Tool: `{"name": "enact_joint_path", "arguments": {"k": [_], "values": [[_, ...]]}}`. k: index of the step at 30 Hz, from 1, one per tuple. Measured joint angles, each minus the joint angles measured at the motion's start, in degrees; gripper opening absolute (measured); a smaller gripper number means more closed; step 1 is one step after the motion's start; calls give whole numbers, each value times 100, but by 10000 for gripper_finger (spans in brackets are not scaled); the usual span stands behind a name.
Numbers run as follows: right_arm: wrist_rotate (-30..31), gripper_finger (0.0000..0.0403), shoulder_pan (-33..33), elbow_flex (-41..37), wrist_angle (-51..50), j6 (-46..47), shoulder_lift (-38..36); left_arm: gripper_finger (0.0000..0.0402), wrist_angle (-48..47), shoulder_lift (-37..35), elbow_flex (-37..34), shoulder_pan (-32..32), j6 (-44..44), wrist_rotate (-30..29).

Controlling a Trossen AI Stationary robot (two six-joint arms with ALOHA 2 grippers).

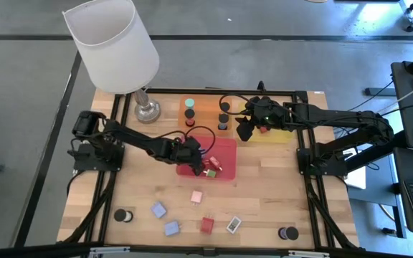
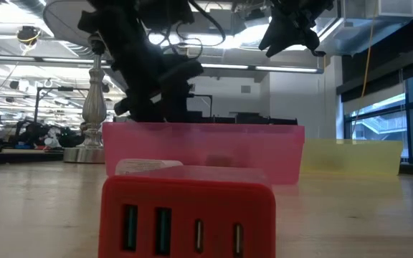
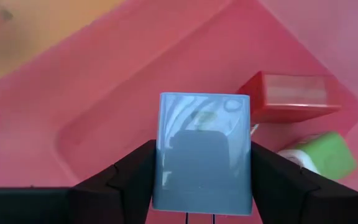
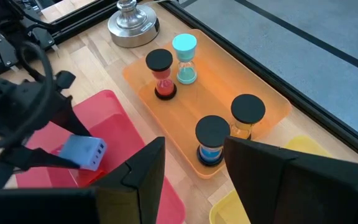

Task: Pick & Place Office items
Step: Put the top light blue charger adapter into the red bin

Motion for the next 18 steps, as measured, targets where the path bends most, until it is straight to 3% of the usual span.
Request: {"name": "enact_joint_path", "arguments": {"k": [18], "values": [[-11, 166, 2, 0, 0, 1, 1, 221, 84, 83, 0, 17, 9, 369]]}}
